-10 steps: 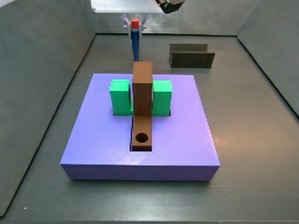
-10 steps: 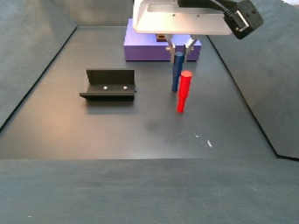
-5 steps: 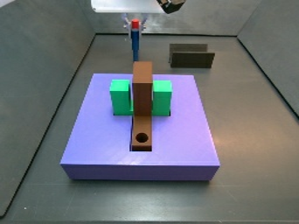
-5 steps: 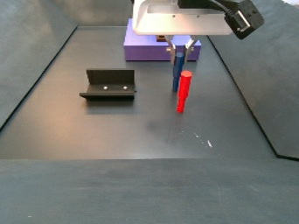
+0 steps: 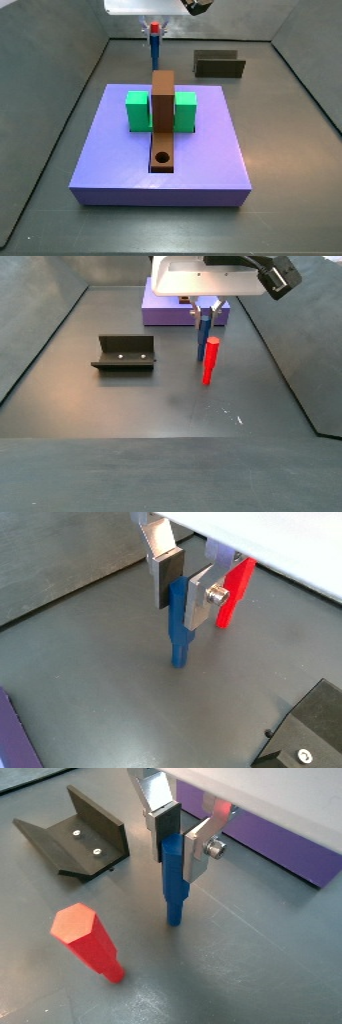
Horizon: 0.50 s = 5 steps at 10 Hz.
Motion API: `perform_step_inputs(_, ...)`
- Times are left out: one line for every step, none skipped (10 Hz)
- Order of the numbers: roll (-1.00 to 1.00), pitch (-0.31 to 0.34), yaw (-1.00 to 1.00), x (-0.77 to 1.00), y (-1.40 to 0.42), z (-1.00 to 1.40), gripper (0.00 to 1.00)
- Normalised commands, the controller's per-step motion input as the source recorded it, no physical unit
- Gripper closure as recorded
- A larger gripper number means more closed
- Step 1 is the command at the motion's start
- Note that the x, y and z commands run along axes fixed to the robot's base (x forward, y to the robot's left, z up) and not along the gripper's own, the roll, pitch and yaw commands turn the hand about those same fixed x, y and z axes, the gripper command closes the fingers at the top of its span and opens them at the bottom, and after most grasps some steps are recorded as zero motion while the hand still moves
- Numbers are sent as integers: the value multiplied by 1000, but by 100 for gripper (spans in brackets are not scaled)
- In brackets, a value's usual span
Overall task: Pick up the blue object. Move up. Move to above the board. Insert the blue object.
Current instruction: Pick up the blue object, then move up.
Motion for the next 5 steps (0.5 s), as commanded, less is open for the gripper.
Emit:
perform_step_inputs(0,0,0,0,0,0,100)
perform_step_inputs(0,0,0,0,0,0,100)
perform_step_inputs(0,0,0,0,0,0,100)
perform_step_inputs(0,0,0,0,0,833,100)
perform_step_inputs(1,-29,-5,38,-26,821,100)
